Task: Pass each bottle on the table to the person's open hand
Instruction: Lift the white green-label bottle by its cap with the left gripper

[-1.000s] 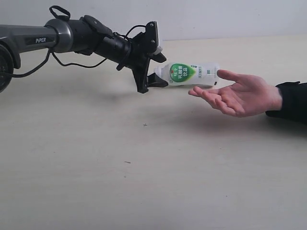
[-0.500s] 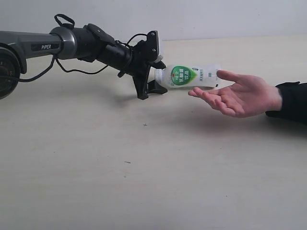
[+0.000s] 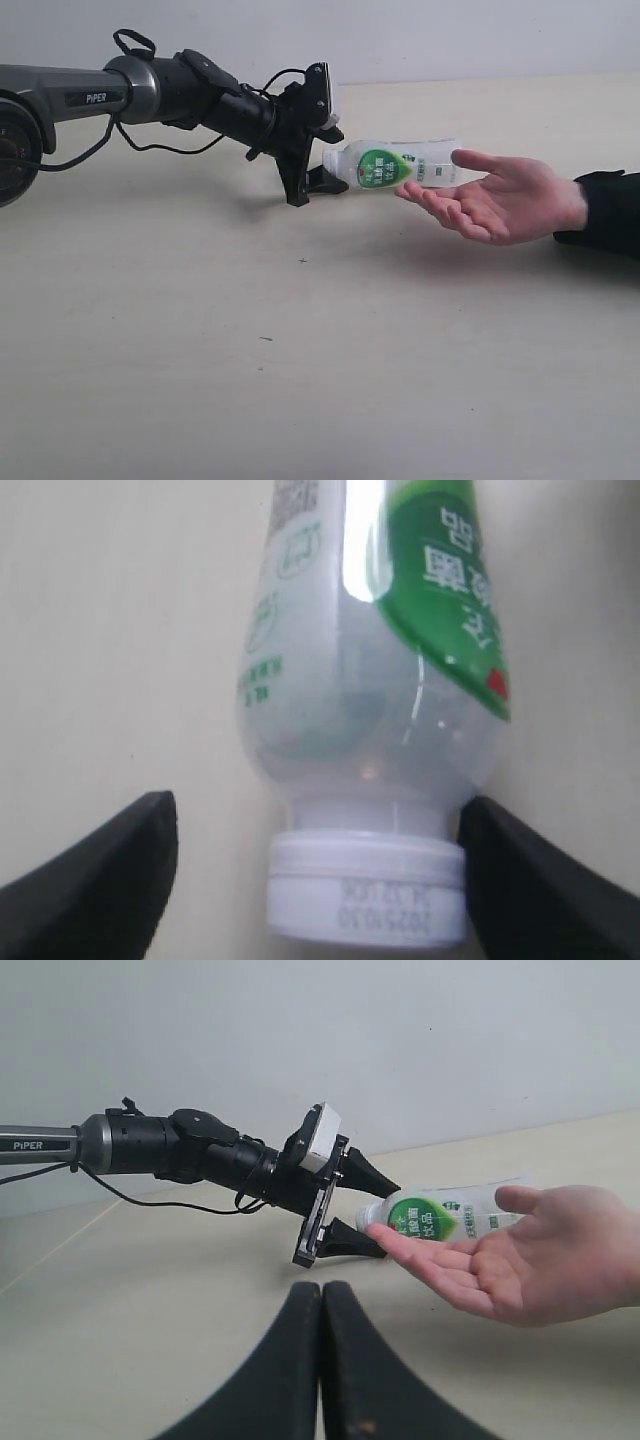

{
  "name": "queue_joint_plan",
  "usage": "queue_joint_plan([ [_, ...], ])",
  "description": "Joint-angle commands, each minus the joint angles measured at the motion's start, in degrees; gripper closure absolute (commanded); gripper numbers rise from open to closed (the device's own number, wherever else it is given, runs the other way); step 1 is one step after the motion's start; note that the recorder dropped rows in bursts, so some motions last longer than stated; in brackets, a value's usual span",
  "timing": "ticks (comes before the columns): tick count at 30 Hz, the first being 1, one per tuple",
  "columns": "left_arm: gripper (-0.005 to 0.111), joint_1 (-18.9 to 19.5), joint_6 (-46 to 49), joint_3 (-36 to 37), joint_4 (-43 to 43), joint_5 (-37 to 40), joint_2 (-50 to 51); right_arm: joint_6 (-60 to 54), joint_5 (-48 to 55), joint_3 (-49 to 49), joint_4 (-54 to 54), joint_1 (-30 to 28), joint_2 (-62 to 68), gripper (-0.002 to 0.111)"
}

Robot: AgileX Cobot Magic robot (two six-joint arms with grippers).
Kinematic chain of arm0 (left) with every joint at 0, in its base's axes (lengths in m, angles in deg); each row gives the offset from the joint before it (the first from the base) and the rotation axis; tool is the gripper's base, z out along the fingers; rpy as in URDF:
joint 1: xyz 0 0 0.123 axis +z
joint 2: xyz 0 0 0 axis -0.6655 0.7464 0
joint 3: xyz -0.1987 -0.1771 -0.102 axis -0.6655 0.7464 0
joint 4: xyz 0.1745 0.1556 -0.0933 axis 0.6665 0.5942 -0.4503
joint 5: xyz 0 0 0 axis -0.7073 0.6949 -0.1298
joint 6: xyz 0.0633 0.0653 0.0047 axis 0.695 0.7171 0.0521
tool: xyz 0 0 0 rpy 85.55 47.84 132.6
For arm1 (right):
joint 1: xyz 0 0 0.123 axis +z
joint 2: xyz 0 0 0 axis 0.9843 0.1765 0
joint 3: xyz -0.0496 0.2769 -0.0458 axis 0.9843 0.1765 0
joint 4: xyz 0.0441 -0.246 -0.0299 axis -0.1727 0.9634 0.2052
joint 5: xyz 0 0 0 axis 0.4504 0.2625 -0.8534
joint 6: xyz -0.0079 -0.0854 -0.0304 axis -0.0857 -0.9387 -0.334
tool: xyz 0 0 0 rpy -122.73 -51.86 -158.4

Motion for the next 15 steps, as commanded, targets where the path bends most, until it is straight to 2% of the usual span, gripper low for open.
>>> queue_joint_plan([
  [1,0.033,-0.14,0.25,-0.15,-0.24,-0.27,0.04,-0.41,0.05,0.32,0.35,0.10,-0.32,0.108],
  [4,0.036,-0.14,0.25,-0.15,0.39,0.07,0.04,-0.41,0.05,0.32,0.35,0.10,-0.32,0.108],
  [7,0.049,-0.14,0.25,-0.15,1.30,0.07,0.04,-0.41,0.05,0.32,0.35,0.10,-0.32,0.108],
  [10,0.065,-0.14,0.25,-0.15,1.30,0.07,0.04,-0.41,0.05,0.32,0.35,0.10,-0.32,0.108],
  [12,0.083,-0.14,0.25,-0.15,1.30,-0.03,0.04,-0.41,0.05,0.32,0.35,0.10,-0.32,0.108],
  [15,0.105,-0.14,0.25,-0.15,1.30,-0.16,0.04,-0.41,0.05,0.32,0.35,0.10,-0.32,0.108],
])
